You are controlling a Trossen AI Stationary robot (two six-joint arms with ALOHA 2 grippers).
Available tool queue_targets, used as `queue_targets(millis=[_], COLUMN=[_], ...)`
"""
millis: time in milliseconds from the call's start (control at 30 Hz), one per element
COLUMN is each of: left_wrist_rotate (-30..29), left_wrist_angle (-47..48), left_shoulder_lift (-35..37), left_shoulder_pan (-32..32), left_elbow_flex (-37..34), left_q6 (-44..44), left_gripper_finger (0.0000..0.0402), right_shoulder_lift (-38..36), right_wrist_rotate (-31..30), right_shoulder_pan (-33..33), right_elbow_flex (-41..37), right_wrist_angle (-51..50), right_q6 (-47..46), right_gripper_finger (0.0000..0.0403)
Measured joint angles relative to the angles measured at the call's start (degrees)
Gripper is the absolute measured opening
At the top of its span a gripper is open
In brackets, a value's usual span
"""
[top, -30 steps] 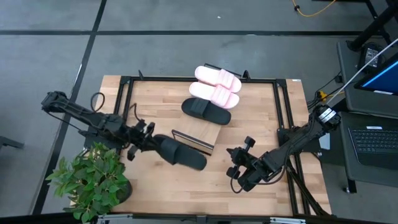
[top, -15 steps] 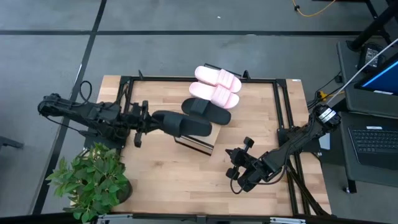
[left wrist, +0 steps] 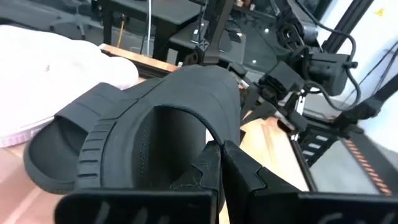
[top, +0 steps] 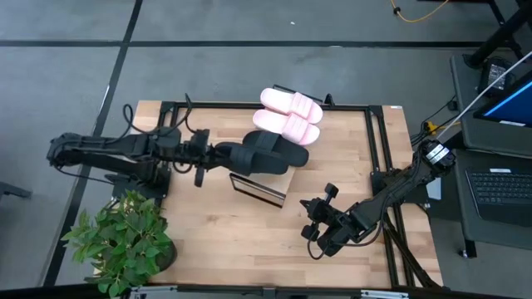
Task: Pick and place slides into the shelf
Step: Put the black slide on the shelf
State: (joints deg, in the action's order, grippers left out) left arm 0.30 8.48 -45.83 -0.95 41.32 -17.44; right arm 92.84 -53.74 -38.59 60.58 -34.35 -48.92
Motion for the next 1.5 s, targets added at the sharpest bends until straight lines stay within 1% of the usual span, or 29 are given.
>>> queue_targets(millis=[100, 300, 433, 533, 667, 900, 1133, 1200, 1300, 1500], left_wrist_rotate=[4.1, 9.8, 12.2, 15.0, 17.9, 21.9, 23.4, 24.3, 27.6, 30.4], left_wrist_angle=[-1.4, -1.8, -2.1, -2.2, -4.2, -5.6, -5.6, -5.6, -5.7, -5.7], left_shoulder_lift=[-0.7, -2.7, -4.4, -5.6, -6.4, -6.4, -6.8, -7.2, -8.6, -11.0], left_shoulder_pan=[-2.3, -6.2, -7.7, -9.0, -10.2, -13.1, -15.7, -16.1, -16.1, -17.3], left_elbow_flex=[0.0, 0.0, 0.0, 0.0, 0.0, 0.0, 0.0, 0.0, 0.0, 0.0], left_q6=[-1.3, -4.5, -5.0, -6.4, -8.4, -13.1, -15.5, -16.1, -17.1, -18.9], left_gripper_finger=[0.0000, 0.0000, 0.0000, 0.0000, 0.0000, 0.0000, 0.0000, 0.0000, 0.0000, 0.0000], right_shoulder_lift=[0.0, 0.0, 0.0, 0.0, 0.0, 0.0, 0.0, 0.0, 0.0, 0.0], right_wrist_rotate=[0.0, 0.0, 0.0, 0.0, 0.0, 0.0, -0.1, 0.0, 0.0, -0.1], right_shoulder_pan=[0.0, 0.0, 0.0, 0.0, 0.0, 0.0, 0.0, 0.0, 0.0, 0.0], right_elbow_flex=[0.0, 0.0, 0.0, 0.0, 0.0, 0.0, 0.0, 0.0, 0.0, 0.0], right_wrist_angle=[0.0, 0.0, 0.0, 0.0, 0.0, 0.1, 0.5, 0.5, 0.6, 0.8], right_q6=[0.1, 0.1, 0.4, 0.4, 0.4, 0.4, 1.6, 1.6, 1.6, 1.6], right_gripper_finger=[0.0003, 0.0003, 0.0003, 0.0003, 0.0004, 0.0004, 0.0004, 0.0004, 0.0004, 0.0004])
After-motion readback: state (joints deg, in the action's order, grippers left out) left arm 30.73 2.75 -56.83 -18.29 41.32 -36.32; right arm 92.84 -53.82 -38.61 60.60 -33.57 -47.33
